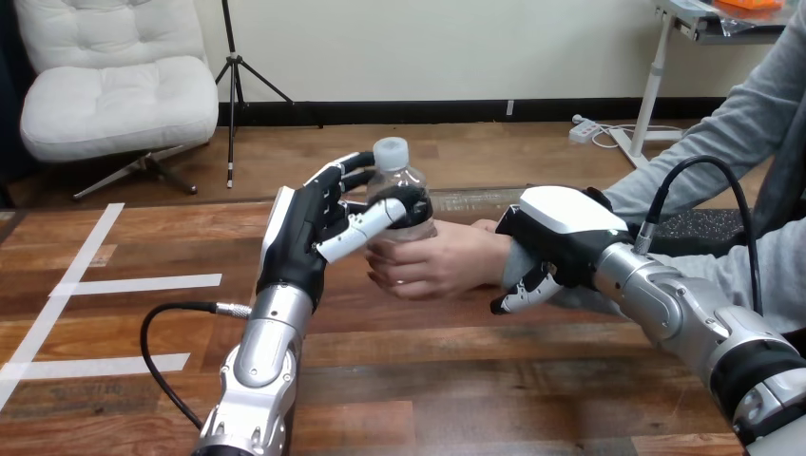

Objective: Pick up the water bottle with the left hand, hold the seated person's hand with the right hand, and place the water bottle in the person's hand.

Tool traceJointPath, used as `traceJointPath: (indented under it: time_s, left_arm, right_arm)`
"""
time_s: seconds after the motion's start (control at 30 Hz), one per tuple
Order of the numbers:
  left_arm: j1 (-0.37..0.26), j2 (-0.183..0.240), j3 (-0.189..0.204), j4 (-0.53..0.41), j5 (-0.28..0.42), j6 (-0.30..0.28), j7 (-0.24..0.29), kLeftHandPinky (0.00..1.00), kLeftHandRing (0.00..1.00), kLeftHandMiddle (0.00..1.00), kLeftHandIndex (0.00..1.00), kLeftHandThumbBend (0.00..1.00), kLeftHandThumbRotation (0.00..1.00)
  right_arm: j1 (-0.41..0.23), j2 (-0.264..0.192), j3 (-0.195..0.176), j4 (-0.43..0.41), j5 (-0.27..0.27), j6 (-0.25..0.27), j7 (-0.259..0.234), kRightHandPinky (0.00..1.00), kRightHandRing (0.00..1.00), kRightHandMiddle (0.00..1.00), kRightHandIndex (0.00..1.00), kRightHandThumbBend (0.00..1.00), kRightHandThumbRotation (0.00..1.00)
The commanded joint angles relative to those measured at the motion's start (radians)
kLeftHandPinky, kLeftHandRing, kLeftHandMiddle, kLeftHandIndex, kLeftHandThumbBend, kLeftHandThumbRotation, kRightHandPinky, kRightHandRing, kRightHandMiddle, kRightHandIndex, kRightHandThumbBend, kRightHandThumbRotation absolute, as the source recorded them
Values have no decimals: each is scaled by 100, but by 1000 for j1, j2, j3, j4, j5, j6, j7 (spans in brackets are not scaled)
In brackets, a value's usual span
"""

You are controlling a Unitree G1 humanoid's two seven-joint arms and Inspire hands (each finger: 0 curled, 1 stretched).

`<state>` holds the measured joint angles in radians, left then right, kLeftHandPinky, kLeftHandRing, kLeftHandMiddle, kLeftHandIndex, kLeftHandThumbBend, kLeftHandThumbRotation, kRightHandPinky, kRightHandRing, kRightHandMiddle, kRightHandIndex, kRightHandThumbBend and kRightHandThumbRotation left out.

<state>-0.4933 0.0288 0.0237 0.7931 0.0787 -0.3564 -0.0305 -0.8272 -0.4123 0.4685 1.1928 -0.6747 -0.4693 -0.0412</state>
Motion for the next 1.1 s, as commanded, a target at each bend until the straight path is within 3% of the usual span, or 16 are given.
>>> traceJointPath:
  time_s: [0.0,0.47,1.0,1.07]
  left_arm:
    - [-81,-11,-21,-63,-7,1,-20,98,98,99,97,100,89]
    - [-49,-23,-6,-111,-41,-8,-40,100,100,100,99,100,99]
    - [20,-23,15,-214,-111,9,-78,100,100,100,100,94,100]
    - [28,-22,16,-225,-118,14,-82,100,100,100,100,94,100]
  right_arm:
    - [-138,10,-39,-50,33,-21,-40,15,20,26,28,65,0]
    - [-136,10,-41,-44,38,-18,-34,15,19,25,27,65,0]
    - [-127,1,-51,-52,59,-17,-5,15,20,26,28,66,0]
    - [-127,-1,-50,-54,60,-10,4,17,22,28,30,66,5]
